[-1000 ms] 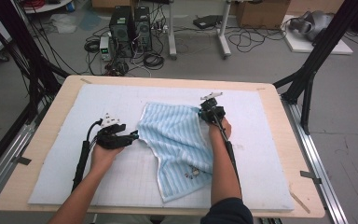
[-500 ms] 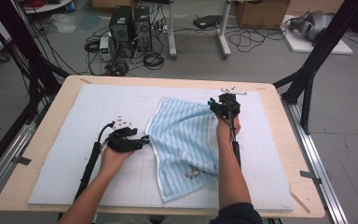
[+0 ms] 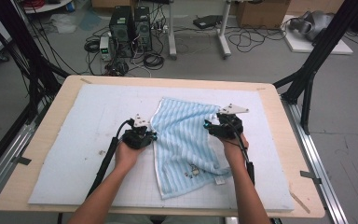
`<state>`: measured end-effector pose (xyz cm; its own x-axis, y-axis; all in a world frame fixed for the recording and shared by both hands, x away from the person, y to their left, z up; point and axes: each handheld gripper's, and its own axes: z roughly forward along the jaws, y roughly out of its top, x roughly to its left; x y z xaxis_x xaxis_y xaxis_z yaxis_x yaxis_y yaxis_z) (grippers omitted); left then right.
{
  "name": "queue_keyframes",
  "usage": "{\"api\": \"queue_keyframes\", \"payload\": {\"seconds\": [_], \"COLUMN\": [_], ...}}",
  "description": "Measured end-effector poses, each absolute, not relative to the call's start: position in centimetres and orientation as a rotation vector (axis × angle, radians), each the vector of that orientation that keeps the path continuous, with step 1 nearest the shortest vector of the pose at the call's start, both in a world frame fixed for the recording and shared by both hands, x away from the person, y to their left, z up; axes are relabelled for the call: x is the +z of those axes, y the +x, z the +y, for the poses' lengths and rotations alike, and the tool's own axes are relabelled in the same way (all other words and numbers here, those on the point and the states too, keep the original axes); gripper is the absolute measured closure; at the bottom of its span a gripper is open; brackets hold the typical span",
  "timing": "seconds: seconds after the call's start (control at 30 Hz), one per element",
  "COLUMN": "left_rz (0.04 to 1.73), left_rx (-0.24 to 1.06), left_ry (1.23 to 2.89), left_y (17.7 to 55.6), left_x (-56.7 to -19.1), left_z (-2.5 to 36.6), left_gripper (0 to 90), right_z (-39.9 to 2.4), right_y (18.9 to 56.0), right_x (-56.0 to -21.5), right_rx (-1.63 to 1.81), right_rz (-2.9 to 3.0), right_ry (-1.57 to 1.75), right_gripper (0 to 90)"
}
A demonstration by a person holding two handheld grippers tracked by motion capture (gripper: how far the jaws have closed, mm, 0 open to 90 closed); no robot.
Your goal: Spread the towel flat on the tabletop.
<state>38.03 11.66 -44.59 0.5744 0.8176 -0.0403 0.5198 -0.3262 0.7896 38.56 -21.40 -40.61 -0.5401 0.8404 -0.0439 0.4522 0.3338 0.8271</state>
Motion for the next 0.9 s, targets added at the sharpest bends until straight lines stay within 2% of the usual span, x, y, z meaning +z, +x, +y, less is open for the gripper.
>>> {"api": "queue_keyframes", "payload": {"seconds": [0.1, 0.2, 0.37, 0.43, 0.57, 0.6, 0.63, 0.67, 0.73, 0.77, 0.83, 0.9], "left_rz": [1.12, 1.146, 1.168, 1.174, 1.183, 1.18, 1.186, 1.213, 1.266, 1.272, 1.262, 1.235], "left_rx": [0.506, 0.545, 0.6, 0.599, 0.577, 0.568, 0.564, 0.557, 0.513, 0.497, 0.493, 0.487], "left_ry": [1.966, 1.945, 1.929, 1.92, 1.909, 1.903, 1.902, 1.893, 1.859, 1.855, 1.861, 1.864], "left_y": [39.0, 39.8, 40.7, 40.9, 41.1, 41.1, 41.1, 41.1, 41.0, 40.9, 40.6, 40.2], "left_x": [-44.8, -44.9, -44.9, -45.0, -45.0, -45.0, -44.9, -44.9, -44.9, -44.8, -44.5, -44.1], "left_z": [13.1, 14.3, 16.4, 16.9, 17.2, 17.2, 17.2, 17.3, 17.5, 17.7, 17.7, 17.6], "left_gripper": [82.2, 82.2, 82.2, 82.2, 81.8, 81.0, 78.8, 72.1, 53.0, 46.8, 40.8, 38.7], "right_z": [-20.5, -18.8, -16.2, -15.5, -14.3, -14.2, -14.2, -14.2, -14.7, -15.0, -15.7, -16.3], "right_y": [38.4, 38.5, 39.6, 40.0, 40.0, 40.1, 40.2, 40.4, 40.9, 41.2, 41.8, 42.4], "right_x": [-41.2, -42.1, -43.8, -44.2, -44.3, -44.3, -44.3, -44.2, -44.2, -44.2, -44.3, -44.4], "right_rx": [1.114, 1.071, 0.991, 1.005, 0.968, 0.955, 0.942, 0.922, 0.904, 0.892, 0.865, 0.827], "right_rz": [2.224, 2.294, 2.329, 2.336, 2.373, 2.375, 2.365, 2.342, 2.294, 2.268, 2.214, 2.157], "right_ry": [1.096, 1.077, 1.112, 1.127, 1.027, 1.015, 1.018, 1.026, 1.063, 1.086, 1.127, 1.172], "right_gripper": [36.0, 35.2, 43.0, 50.4, 81.8, 84.5, 85.3, 85.6, 86.0, 86.0, 86.0, 86.0]}}
